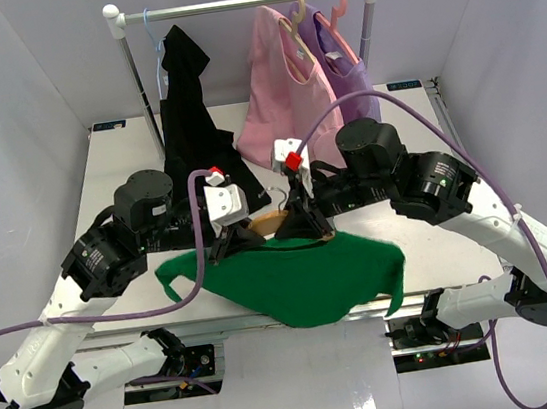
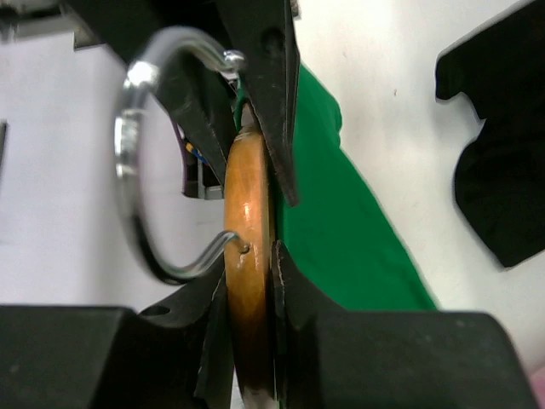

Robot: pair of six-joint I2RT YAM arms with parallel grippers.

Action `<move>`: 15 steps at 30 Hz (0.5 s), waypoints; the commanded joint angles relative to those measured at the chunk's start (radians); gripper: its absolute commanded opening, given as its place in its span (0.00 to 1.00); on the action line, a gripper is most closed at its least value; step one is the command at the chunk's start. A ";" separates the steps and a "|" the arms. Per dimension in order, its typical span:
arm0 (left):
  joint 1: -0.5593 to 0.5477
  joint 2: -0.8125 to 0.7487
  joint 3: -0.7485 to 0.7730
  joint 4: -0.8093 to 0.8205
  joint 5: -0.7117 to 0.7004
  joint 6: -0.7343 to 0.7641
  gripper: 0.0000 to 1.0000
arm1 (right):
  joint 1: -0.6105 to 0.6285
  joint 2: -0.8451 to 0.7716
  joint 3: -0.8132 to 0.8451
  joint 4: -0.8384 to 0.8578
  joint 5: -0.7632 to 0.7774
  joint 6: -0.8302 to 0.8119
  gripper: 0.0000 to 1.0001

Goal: Place the t-shirt on the hanger
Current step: Place the hanger at the clothesline.

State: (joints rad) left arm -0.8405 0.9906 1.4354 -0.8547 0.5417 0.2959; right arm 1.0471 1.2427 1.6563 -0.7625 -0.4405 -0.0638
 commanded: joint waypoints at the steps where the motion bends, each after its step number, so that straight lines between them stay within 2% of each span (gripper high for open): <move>1: 0.004 -0.003 -0.012 0.071 0.139 -0.022 0.03 | 0.008 -0.048 -0.021 0.152 -0.076 0.011 0.08; 4: 0.004 0.013 -0.013 0.071 0.200 -0.046 0.00 | 0.007 -0.059 -0.049 0.167 -0.086 0.013 0.08; 7: 0.006 0.007 -0.021 0.087 0.200 -0.071 0.00 | 0.007 -0.072 -0.058 0.160 -0.080 0.004 0.10; 8: 0.005 -0.002 -0.025 0.095 0.193 -0.075 0.00 | 0.007 -0.080 -0.062 0.152 -0.063 0.005 0.15; 10: 0.004 -0.015 -0.029 0.092 0.182 -0.087 0.00 | 0.007 -0.098 -0.076 0.133 -0.013 -0.013 0.38; 11: 0.006 -0.022 -0.030 0.091 0.176 -0.089 0.00 | 0.007 -0.107 -0.085 0.121 -0.006 -0.016 0.46; 12: 0.006 -0.035 -0.034 0.082 0.169 -0.089 0.00 | 0.007 -0.124 -0.098 0.098 0.020 -0.028 0.52; 15: 0.004 -0.069 -0.049 0.065 0.143 -0.082 0.00 | 0.007 -0.159 -0.130 0.058 0.059 -0.057 0.58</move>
State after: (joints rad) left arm -0.8333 0.9837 1.3909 -0.8233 0.6965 0.2054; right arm 1.0550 1.1436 1.5507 -0.7122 -0.4459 -0.1066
